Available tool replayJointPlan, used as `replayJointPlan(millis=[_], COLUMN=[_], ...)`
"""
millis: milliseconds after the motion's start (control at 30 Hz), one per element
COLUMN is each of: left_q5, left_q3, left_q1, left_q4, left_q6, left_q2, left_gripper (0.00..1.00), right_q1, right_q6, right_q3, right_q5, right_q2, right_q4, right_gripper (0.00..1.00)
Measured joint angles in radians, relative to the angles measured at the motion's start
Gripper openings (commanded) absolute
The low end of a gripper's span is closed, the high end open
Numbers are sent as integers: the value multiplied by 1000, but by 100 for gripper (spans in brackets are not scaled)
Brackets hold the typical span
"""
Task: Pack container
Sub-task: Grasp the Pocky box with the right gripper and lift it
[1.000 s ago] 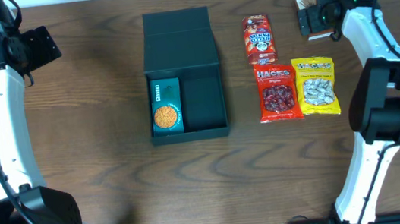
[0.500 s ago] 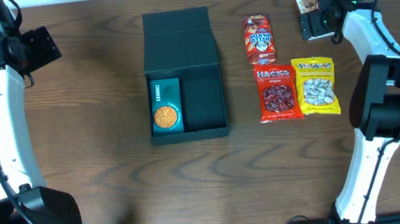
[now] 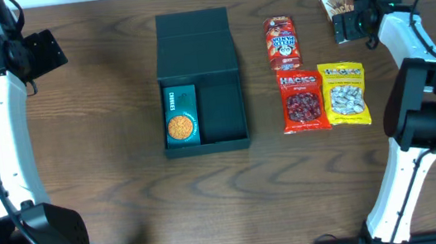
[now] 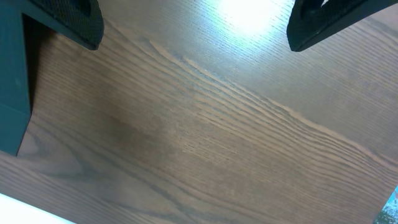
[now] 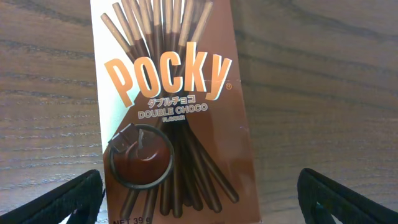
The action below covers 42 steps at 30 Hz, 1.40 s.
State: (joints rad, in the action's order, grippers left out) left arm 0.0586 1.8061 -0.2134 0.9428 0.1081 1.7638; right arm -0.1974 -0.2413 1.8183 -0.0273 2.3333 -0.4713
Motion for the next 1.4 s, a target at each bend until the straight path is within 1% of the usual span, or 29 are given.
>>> replayJointPlan(millis=[400, 667, 900, 1167, 1400], left_q5=[0, 0, 0, 0, 0], left_q3=[0, 0, 0, 0, 0], left_q1=[0, 0, 0, 0, 0], left_q4=[19, 19, 19, 19, 21], left_q6=[0, 0, 0, 0, 0], left_q2=[0, 0, 0, 0, 0], left_gripper=[95, 95, 95, 95, 95], right_q1=[0, 0, 15, 98, 151], right_q6=[7, 11, 15, 23, 54], right_q3=[0, 0, 0, 0, 3], right_q5=[-30, -33, -33, -34, -36], right_q2=[45, 45, 45, 45, 44], right_q4=[10, 12, -3, -6, -31], right_gripper=[99, 87, 84, 77, 74])
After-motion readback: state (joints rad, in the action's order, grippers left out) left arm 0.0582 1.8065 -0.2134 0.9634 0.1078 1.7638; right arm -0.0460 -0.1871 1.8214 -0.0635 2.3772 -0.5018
